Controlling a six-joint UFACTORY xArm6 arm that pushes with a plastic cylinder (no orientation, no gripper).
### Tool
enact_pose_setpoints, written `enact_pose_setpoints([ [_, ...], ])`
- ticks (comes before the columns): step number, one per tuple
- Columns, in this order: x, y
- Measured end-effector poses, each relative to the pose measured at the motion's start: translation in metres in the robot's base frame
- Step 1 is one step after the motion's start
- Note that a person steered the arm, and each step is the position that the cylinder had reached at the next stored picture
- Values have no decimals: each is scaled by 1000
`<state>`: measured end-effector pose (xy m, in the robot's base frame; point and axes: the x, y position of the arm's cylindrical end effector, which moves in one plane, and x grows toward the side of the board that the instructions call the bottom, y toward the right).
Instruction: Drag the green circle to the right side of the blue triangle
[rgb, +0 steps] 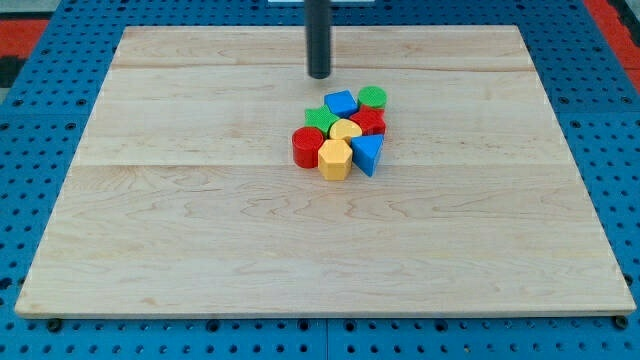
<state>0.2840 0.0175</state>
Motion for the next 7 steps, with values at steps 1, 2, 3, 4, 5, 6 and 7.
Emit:
enact_pose_setpoints([
  [1, 0, 68],
  [2, 11, 63],
  [3, 27, 33],
  [4, 43, 20],
  [5, 45, 20],
  [6, 42, 31],
  [7, 42, 32],
])
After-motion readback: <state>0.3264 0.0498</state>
